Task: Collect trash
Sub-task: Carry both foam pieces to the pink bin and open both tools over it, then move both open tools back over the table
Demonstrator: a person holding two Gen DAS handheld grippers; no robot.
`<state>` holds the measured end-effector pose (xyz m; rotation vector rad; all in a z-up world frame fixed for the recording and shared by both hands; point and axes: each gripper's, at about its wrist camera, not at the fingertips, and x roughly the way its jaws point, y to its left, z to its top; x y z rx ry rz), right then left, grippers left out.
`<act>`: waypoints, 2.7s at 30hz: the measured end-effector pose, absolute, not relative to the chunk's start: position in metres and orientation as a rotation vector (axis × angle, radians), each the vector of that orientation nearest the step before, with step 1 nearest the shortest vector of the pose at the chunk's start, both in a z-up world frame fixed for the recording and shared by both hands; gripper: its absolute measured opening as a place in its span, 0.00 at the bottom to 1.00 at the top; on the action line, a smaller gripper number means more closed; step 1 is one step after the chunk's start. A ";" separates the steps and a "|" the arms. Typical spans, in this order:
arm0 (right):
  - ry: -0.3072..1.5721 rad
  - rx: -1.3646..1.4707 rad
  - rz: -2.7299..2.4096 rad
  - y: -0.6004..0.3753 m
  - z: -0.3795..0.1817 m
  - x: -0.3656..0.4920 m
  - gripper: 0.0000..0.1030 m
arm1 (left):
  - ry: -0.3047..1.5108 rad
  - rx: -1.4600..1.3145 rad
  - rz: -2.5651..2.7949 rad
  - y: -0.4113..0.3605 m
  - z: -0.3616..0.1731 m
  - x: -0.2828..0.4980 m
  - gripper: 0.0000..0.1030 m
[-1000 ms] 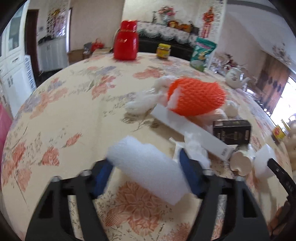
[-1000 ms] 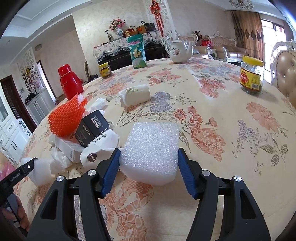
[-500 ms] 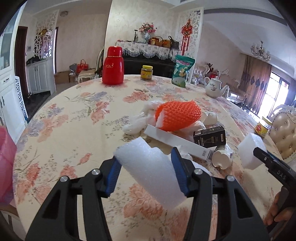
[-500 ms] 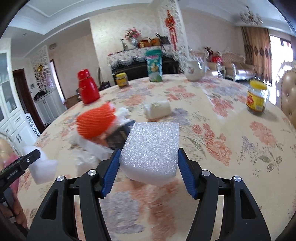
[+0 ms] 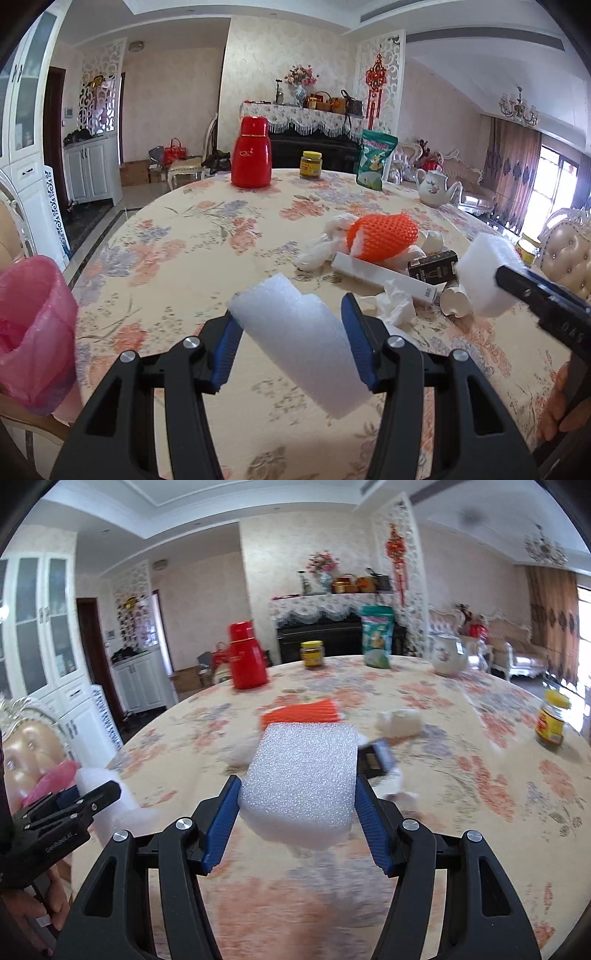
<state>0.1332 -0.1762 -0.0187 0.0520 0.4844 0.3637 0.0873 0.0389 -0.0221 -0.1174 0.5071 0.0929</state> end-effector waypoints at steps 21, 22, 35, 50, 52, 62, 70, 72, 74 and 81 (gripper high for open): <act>0.464 -0.103 0.684 -0.018 -0.014 0.108 0.58 | 0.458 -0.143 0.337 0.158 -0.010 0.014 0.50; 0.459 -0.116 0.705 -0.007 -0.013 0.107 0.58 | 0.456 -0.147 0.355 0.167 -0.010 0.009 0.50; 0.428 -0.207 0.970 0.135 -0.002 0.100 0.58 | 0.434 -0.195 0.579 0.302 0.000 -0.039 0.50; 0.458 -0.259 1.128 0.245 -0.021 0.107 0.58 | 0.505 -0.219 0.677 0.397 -0.038 -0.018 0.53; 0.472 -0.262 1.142 0.256 -0.026 0.109 0.58 | 0.513 -0.214 0.694 0.403 -0.043 -0.019 0.60; 0.513 -0.270 1.212 0.294 -0.041 0.110 0.63 | 0.444 -0.226 0.761 0.419 -0.039 -0.047 0.83; 0.497 -0.254 1.206 0.283 -0.034 0.101 0.74 | 0.409 -0.199 0.814 0.400 -0.024 -0.078 0.95; 0.468 -0.251 1.184 0.266 -0.028 0.097 0.74 | 0.411 -0.189 0.816 0.389 -0.023 -0.081 0.95; 0.445 -0.247 1.143 0.244 -0.023 0.097 0.77 | 0.415 -0.165 0.798 0.375 -0.022 -0.079 0.95; 0.414 -0.221 0.923 0.132 -0.016 0.113 0.81 | 0.413 -0.103 0.604 0.294 -0.028 -0.036 0.95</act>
